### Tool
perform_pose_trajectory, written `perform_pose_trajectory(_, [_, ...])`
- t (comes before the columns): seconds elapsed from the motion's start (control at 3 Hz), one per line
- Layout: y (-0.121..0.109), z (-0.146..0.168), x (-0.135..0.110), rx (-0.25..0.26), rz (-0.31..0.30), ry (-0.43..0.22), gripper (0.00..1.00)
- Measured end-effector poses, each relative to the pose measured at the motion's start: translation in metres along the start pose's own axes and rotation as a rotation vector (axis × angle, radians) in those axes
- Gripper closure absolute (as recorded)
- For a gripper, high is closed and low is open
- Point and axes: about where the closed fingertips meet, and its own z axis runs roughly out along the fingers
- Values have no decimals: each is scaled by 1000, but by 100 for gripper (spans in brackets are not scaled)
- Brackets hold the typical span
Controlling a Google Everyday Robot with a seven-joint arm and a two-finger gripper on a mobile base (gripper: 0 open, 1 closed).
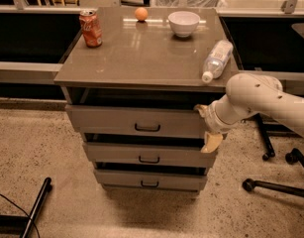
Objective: Open top drawer
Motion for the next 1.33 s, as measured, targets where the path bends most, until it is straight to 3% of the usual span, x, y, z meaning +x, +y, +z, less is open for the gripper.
perform_pose_trajectory(0.33, [-1, -2, 0, 0, 0, 0, 23])
perform_pose_trajectory(0.67, [1, -6, 0, 2, -6, -4, 17])
perform_pose_trajectory(1.0, [1, -6, 0, 2, -6, -4, 0])
perform_pose_trajectory(1.33, [1, -6, 0, 2, -6, -3, 0])
